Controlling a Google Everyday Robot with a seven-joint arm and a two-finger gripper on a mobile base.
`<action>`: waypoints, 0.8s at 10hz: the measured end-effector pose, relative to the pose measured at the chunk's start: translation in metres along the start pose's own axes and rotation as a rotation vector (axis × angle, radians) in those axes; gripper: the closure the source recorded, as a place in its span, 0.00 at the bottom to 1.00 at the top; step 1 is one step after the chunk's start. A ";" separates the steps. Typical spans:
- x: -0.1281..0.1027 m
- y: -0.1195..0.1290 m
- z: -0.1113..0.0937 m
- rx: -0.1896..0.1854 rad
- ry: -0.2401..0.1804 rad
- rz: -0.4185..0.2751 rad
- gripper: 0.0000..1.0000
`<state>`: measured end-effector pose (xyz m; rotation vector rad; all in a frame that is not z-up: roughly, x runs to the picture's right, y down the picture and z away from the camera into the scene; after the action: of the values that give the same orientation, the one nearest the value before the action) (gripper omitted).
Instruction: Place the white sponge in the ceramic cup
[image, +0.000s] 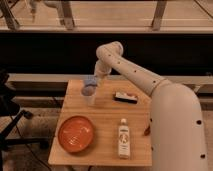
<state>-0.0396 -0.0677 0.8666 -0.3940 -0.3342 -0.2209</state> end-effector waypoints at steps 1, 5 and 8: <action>0.000 0.000 0.000 -0.001 0.000 0.001 0.38; 0.001 0.001 0.002 -0.008 -0.002 0.006 0.58; 0.004 0.001 0.002 -0.012 -0.002 0.013 0.54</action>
<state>-0.0363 -0.0660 0.8694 -0.4081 -0.3319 -0.2099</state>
